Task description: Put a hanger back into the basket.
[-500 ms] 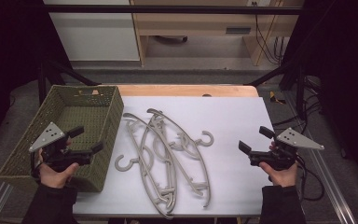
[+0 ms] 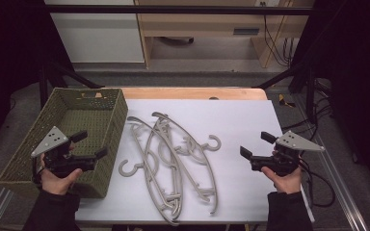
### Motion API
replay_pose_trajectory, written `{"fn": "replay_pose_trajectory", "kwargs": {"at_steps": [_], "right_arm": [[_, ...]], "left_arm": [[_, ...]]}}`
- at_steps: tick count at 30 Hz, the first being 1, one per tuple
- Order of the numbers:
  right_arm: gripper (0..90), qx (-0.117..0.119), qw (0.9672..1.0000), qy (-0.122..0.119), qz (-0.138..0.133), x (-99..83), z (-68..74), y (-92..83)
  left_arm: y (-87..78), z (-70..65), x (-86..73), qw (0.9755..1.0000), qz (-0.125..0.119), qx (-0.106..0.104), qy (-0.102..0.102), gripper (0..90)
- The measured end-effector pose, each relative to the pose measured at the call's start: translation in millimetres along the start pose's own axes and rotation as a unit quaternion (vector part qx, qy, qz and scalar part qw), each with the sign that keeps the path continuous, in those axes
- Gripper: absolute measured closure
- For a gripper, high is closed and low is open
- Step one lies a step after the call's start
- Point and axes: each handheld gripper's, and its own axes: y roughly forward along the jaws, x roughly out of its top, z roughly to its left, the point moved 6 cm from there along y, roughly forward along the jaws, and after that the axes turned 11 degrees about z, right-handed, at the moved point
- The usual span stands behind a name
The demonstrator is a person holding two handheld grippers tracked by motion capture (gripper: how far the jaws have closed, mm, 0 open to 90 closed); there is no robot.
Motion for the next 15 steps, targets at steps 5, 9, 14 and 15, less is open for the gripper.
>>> {"fn": "replay_pose_trajectory", "kwargs": {"at_steps": [5, 9, 14, 15], "right_arm": [[8.7, 0.002, 0.9994, -0.008, 0.033, -3.0, 6.9, 10.3], [9.5, 0.0, 0.9982, -0.013, 0.059, -6.6, 13.7, 21.3], [12.1, 0.003, 0.9959, -0.016, 0.089, -11.8, 23.5, 34.9], [12.2, 0.004, 0.9952, -0.021, 0.095, -12.8, 24.5, 37.1]], "left_arm": [[1.4, -0.1, -0.5, 1.0, 0.002, 0.0, 0.001, 4.7], [2.5, 0.2, -1.1, 1.0, 0.005, -0.001, 0.002, 4.7], [3.2, -0.1, -1.7, 1.0, 0.006, -0.001, 0.003, 4.7], [3.2, 0.0, -1.6, 1.0, 0.006, -0.001, 0.003, 4.7]]}}
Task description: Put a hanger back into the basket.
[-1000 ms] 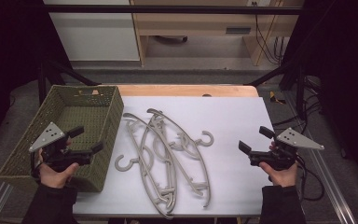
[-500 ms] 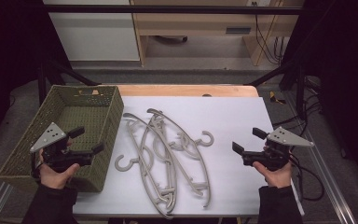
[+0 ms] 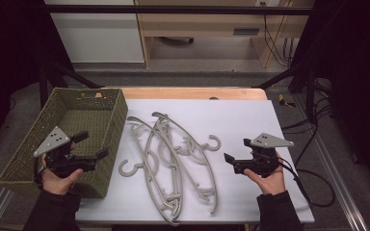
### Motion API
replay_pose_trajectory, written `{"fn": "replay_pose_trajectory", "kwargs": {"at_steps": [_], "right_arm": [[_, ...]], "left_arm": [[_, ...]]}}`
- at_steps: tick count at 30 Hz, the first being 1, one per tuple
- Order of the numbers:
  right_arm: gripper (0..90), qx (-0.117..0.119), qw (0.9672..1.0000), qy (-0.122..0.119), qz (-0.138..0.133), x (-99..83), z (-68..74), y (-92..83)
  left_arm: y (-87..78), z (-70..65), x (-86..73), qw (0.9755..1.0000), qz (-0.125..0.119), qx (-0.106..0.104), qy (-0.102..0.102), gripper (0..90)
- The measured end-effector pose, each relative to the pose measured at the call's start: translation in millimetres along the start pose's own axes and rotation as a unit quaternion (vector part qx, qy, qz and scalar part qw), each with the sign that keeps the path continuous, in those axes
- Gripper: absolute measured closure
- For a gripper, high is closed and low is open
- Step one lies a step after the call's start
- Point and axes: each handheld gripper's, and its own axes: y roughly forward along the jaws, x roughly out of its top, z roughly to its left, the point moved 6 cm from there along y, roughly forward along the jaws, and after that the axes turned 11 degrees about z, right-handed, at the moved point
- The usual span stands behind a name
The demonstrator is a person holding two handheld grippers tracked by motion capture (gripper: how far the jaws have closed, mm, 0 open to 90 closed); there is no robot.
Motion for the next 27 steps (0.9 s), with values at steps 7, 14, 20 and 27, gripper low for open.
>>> {"fn": "replay_pose_trajectory", "kwargs": {"at_steps": [7, 14, 20, 27], "right_arm": [[19.8, 0.005, 0.9983, -0.002, 0.058, -8.7, 11.2, 22.5], [29.3, 0.017, 0.9927, -0.017, 0.119, -22.2, 21.3, 49.1], [35.8, 0.022, 0.9878, -0.007, 0.154, -29.5, 29.7, 69.4], [44.1, 0.012, 0.9789, -0.013, 0.203, -38.8, 34.7, 88.0]], "left_arm": [[0.8, -1.0, -0.1, 1.0, 0.002, -0.001, 0.002, 4.8], [1.0, -1.9, 0.1, 1.0, 0.003, -0.002, 0.004, 5.0], [1.6, -2.0, 0.1, 1.0, 0.003, -0.001, 0.004, 5.0], [2.5, -2.5, -0.1, 1.0, 0.005, -0.001, 0.006, 5.2]]}}
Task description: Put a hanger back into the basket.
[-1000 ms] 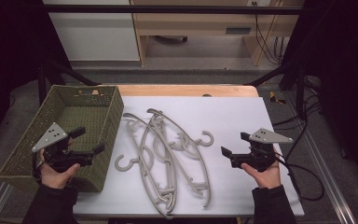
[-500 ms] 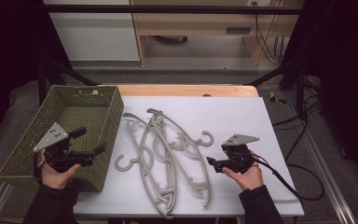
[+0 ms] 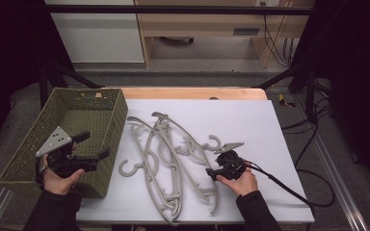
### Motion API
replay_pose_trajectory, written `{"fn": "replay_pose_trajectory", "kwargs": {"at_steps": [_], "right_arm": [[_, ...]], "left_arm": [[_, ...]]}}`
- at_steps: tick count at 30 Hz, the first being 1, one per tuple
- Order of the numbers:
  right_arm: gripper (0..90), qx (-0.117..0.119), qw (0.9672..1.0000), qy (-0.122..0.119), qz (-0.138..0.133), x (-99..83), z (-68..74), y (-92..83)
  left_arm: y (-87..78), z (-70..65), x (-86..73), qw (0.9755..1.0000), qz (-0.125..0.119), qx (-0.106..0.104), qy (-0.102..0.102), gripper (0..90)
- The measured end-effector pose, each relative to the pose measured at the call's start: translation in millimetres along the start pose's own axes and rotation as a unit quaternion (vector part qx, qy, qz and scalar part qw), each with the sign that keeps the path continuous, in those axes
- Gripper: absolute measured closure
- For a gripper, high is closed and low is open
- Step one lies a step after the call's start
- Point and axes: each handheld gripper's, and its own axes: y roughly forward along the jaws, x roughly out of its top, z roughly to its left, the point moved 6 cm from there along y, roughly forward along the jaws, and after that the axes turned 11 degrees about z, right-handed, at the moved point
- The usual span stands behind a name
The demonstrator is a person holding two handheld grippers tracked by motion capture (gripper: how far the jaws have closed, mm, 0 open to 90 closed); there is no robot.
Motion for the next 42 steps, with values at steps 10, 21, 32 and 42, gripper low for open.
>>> {"fn": "replay_pose_trajectory", "kwargs": {"at_steps": [10, 21, 32, 42], "right_arm": [[62.6, 0.029, 0.9979, 0.018, 0.054, -4.0, 9.2, 16.3], [70.0, -0.016, 0.9956, 0.027, 0.089, -2.9, 13.0, 19.8], [80.1, -0.005, 0.9898, 0.103, 0.098, -0.1, 3.2, 19.4], [82.7, 0.012, 0.9884, 0.129, 0.079, -4.4, -15.6, 2.6]], "left_arm": [[1.5, -0.2, 0.0, 1.0, 0.003, 0.0, 0.0, 5.4], [2.7, -2.5, -0.2, 1.0, 0.005, 0.0, 0.003, 5.7], [2.4, -3.9, 0.3, 1.0, 0.006, 0.001, 0.006, 6.0], [1.2, -4.8, 1.2, 1.0, 0.005, 0.002, 0.008, 6.2]]}}
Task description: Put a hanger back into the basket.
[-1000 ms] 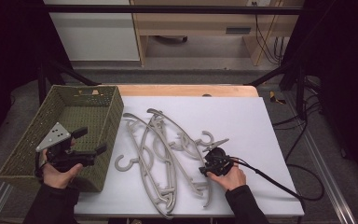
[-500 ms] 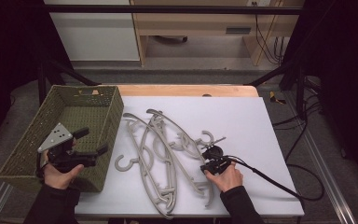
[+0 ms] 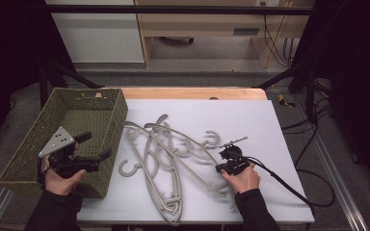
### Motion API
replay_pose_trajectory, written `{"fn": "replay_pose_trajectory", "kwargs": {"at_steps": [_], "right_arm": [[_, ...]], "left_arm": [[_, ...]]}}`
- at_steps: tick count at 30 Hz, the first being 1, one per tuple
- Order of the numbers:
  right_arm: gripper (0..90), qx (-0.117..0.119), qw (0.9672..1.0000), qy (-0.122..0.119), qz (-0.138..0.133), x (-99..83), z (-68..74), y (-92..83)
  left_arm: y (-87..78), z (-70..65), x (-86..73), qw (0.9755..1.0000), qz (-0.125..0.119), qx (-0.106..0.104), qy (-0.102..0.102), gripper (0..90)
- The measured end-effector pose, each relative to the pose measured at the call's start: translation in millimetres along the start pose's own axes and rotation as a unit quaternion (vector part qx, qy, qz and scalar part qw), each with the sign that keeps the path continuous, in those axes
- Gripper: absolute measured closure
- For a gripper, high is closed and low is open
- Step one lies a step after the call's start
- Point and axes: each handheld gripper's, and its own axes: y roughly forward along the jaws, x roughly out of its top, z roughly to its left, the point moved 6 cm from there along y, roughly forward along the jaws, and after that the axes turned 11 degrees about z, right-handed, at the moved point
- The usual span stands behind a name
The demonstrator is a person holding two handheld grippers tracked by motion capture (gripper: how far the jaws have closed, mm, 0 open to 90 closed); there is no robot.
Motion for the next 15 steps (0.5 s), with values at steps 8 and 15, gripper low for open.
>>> {"fn": "replay_pose_trajectory", "kwargs": {"at_steps": [8, 15], "right_arm": [[82.8, 0.017, 0.9983, -0.038, -0.04, 0.4, -3.8, -21.5], [82.9, 0.032, 0.9951, -0.073, -0.058, -2.2, -1.0, -40.0]], "left_arm": [[-0.6, -4.7, 2.1, 1.0, -0.001, -0.004, 0.003, 6.3], [-2.1, -16.8, 6.9, 0.9998, 0.002, -0.012, 0.016, 6.3]]}}
